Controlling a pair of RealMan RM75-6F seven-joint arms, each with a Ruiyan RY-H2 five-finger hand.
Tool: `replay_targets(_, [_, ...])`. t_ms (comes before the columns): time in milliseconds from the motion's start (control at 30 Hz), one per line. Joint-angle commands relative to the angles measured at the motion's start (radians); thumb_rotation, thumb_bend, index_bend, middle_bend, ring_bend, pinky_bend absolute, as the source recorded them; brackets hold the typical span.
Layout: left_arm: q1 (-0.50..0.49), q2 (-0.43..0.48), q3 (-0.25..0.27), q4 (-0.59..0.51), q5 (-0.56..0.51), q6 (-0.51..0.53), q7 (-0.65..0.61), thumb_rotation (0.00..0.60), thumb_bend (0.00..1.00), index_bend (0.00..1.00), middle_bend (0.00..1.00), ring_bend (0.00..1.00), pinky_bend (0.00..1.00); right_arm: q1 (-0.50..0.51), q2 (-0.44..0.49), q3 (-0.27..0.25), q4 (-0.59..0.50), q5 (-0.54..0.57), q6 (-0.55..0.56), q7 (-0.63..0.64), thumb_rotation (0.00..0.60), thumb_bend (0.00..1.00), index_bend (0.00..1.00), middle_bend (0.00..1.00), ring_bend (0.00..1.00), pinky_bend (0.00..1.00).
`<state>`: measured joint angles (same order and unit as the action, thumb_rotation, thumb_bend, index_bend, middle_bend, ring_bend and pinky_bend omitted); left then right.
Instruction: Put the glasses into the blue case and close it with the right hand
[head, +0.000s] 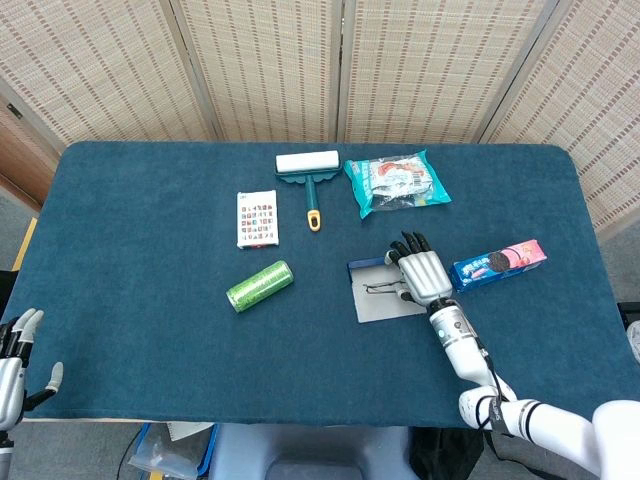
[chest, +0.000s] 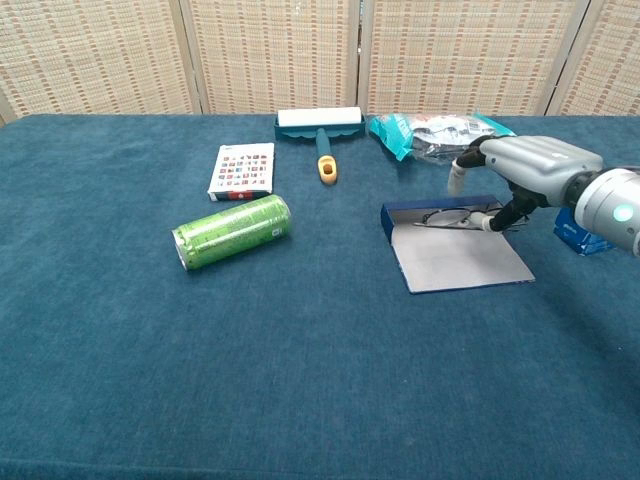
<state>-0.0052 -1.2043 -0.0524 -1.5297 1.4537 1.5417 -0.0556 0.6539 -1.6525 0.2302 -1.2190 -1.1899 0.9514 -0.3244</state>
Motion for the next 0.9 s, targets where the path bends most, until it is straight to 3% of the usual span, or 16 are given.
replay_targets(33, [0.001, -0.001, 0.001, 0.003, 0.000, -0.001, -0.002, 0.600, 0.41, 0.00, 0.00, 0.00, 0.00, 0.008, -0.012, 0.002, 0.016, 0.010, 0.000, -0.007, 0.600, 0.28, 0.19, 0.12, 0.01, 0.02])
replay_targets(300, [0.001, -0.004, 0.001, 0.007, 0.000, -0.002, -0.004, 0.600, 0.41, 0.00, 0.00, 0.00, 0.00, 0.015, -0.030, -0.005, 0.046, 0.027, 0.004, -0.020, 0.600, 0.19, 0.00, 0.00, 0.00, 0.00])
replay_targets(633, [0.002, -0.003, 0.001, 0.003, 0.003, 0.001, 0.002, 0.600, 0.41, 0.00, 0.00, 0.00, 0.00, 0.013, -0.014, -0.022, 0.019, 0.072, -0.016, -0.068, 0.600, 0.06, 0.00, 0.00, 0.00, 0.00])
replay_targets(900, [0.006, -0.003, 0.003, 0.004, 0.007, 0.007, -0.003, 0.600, 0.41, 0.00, 0.00, 0.00, 0.00, -0.006, 0.032, -0.042, -0.057, 0.075, 0.004, -0.084, 0.600, 0.03, 0.00, 0.00, 0.00, 0.00])
